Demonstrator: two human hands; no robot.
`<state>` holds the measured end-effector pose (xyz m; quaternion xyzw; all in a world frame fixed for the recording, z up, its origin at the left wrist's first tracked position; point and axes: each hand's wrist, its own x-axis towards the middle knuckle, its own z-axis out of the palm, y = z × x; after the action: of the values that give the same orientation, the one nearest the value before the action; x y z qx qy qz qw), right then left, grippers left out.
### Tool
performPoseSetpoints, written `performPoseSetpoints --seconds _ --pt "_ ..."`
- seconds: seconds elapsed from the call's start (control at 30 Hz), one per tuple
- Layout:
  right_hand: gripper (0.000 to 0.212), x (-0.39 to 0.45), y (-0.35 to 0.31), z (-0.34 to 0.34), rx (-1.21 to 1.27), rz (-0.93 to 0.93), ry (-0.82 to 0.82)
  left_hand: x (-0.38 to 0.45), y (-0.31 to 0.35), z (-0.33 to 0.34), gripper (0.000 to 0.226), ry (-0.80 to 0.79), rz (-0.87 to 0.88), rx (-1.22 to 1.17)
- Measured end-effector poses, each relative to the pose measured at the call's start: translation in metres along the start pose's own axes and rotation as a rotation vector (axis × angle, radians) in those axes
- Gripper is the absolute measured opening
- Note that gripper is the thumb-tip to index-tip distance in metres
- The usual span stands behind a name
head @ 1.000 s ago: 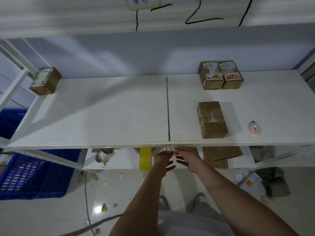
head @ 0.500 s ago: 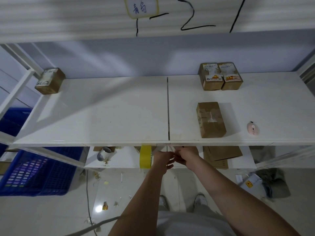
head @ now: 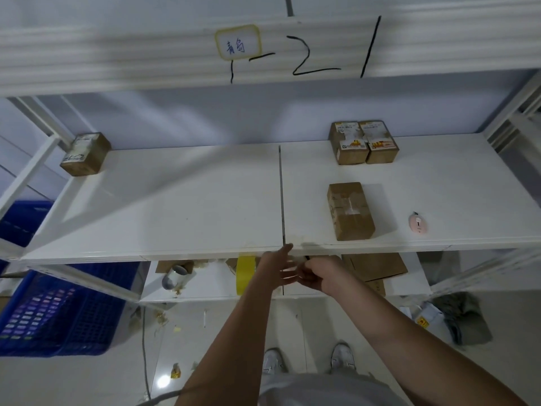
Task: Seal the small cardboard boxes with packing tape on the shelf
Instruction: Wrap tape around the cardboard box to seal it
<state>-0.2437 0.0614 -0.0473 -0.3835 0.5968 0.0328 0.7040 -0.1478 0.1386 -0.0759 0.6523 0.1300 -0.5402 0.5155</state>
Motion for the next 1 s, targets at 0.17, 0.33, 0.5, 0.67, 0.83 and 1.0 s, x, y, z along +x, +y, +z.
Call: performPoseSetpoints --seconds 0.17,0.33,0.5,0.67,0.83,1.0 --pt "0.016 -0.008 -0.001 0.004 0.041 0.007 -0.077 0.002 0.011 0.013 0.026 0.100 0.031 0.005" --pt "0.013 -0.014 -0.019 0.005 -0.012 -0.050 -0.008 0.002 0.023 0.020 0.016 0.133 0.018 0.013" --pt "0.010 -0.026 -0.037 0.003 0.022 -0.051 -0.053 -0.003 0.040 0.025 0.016 0.166 0.056 0.063" --pt "0.008 -0.047 -0.057 -0.001 -0.052 -0.196 -0.071 -0.017 0.054 0.030 0.012 0.015 0.088 0.055" --pt "0.006 -0.055 -0.076 -0.022 -0.261 -0.222 -0.041 -0.026 0.063 0.029 0.025 -0.019 0.126 0.047" --pt "0.002 -0.049 -0.085 -0.034 -0.409 -0.232 0.001 -0.022 0.063 0.048 0.024 0.086 0.197 0.046"
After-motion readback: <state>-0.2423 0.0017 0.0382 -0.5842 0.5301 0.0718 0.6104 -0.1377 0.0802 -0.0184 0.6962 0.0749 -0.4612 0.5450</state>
